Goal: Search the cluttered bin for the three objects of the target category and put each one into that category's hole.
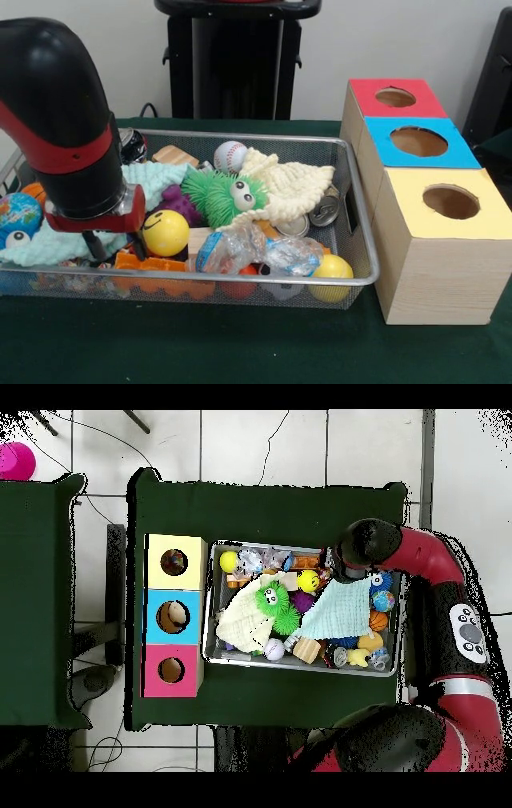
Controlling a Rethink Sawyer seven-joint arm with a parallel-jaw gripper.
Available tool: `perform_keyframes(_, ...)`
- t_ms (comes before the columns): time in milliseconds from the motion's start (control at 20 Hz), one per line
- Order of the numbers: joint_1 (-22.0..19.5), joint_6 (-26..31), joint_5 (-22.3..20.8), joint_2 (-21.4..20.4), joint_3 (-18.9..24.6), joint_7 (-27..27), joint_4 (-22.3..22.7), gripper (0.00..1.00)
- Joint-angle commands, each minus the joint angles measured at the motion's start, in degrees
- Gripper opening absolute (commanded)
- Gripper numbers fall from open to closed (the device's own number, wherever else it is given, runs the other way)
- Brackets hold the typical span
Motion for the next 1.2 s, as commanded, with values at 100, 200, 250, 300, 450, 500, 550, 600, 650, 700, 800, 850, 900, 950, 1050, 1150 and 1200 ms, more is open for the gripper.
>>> perform_keyframes(100,-1.2,-2.2,-3.5,3.3,1.4,-11.4,-4.4,1.00)
perform_keyframes(200,-1.4,-2.7,-3.7,3.8,1.3,-11.6,-4.9,1.00)
perform_keyframes(250,-1.5,-2.8,-3.7,4.0,1.3,-11.6,-5.0,1.00)
perform_keyframes(300,-1.6,-3.2,-3.8,4.0,1.3,-11.6,-4.8,1.00)
perform_keyframes(450,-2.3,-3.7,-3.7,3.4,1.2,-12.1,-3.9,1.00)
perform_keyframes(500,-2.4,-3.6,-3.6,3.4,1.4,-12.3,-3.8,1.00)
perform_keyframes(550,-2.5,-3.6,-3.5,3.4,1.4,-12.4,-3.7,1.00)
perform_keyframes(600,-2.5,-3.5,-3.3,3.4,1.6,-12.4,-3.7,1.00)
perform_keyframes(650,-2.5,-3.6,-3.3,3.4,1.7,-12.3,-3.6,1.00)
perform_keyframes(700,-2.5,-3.7,-3.4,3.3,1.7,-12.3,-3.6,1.00)
perform_keyframes(800,-2.5,-3.2,-3.8,3.7,1.7,-12.7,-4.6,1.00)
perform_keyframes(850,-2.6,-2.9,-3.8,3.8,1.7,-12.9,-4.8,1.00)
perform_keyframes(900,-2.6,-2.5,-3.8,3.8,1.6,-13.0,-4.8,1.00)
perform_keyframes(950,-2.7,-2.4,-3.9,3.6,1.5,-13.0,-4.7,1.00)
perform_keyframes(1050,-2.8,-1.8,-4.0,2.5,1.0,-12.7,-3.7,1.00)
perform_keyframes(1150,-3.0,-1.5,-4.1,2.3,0.9,-13.0,-3.7,1.00)
perform_keyframes(1200,-3.0,-1.1,-4.2,2.9,1.0,-13.3,-4.6,1.00)
